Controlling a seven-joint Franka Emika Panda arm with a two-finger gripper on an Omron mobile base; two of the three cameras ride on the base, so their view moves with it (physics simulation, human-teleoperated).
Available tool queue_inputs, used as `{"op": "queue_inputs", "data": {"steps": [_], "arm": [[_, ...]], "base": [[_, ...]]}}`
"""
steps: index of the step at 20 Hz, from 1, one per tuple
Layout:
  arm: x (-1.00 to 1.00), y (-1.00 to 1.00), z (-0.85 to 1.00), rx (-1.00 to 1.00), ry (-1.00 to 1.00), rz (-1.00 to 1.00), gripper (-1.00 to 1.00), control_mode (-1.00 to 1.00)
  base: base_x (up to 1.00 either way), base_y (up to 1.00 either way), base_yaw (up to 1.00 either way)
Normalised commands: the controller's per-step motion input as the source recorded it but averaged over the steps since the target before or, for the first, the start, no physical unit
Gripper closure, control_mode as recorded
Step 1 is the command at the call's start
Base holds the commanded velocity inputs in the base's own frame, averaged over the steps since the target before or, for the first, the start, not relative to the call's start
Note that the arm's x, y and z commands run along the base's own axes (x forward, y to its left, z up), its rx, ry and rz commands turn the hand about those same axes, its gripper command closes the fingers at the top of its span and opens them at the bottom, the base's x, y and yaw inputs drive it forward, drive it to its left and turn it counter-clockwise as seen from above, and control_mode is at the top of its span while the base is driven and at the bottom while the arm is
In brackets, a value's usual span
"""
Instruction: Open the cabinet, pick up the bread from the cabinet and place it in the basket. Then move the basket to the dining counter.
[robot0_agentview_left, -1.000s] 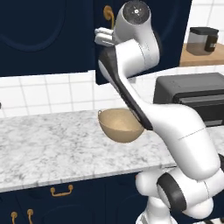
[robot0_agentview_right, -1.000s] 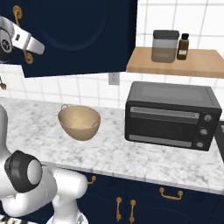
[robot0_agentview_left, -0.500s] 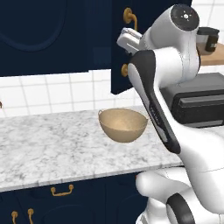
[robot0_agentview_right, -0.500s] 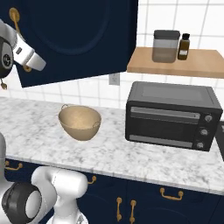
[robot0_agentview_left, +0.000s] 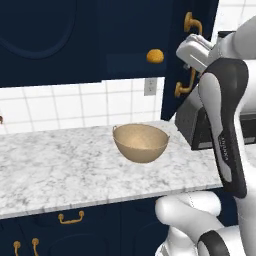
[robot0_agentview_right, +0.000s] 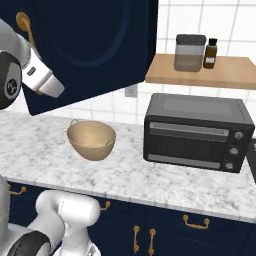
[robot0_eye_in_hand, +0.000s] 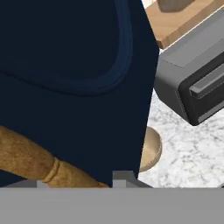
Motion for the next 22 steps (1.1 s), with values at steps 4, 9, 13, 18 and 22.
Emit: {"op": "queue_inputs", "data": {"steps": [4,9,13,18,22], "arm": [[-0.58,-1.0,-0.36,0.04,-0.31,0.0,1.0,-1.0],[-0.47,-1.0,-0.04,0.03,-0.13,-0.02,1.0,-1.0],[-0.11,-1.0,0.0,0.08,0.02,-0.16,1.0,-1.0],[-0.11,-1.0,0.09,0.03,0.08,-0.29,1.0,-1.0],[-0.84,-0.36,0.3,0.04,-0.12,-0.23,1.0,-1.0]], "base": [[0.0,0.0,0.0],[0.0,0.0,0.0],[0.0,0.0,0.0],[0.0,0.0,0.0],[0.0,0.0,0.0]]}}
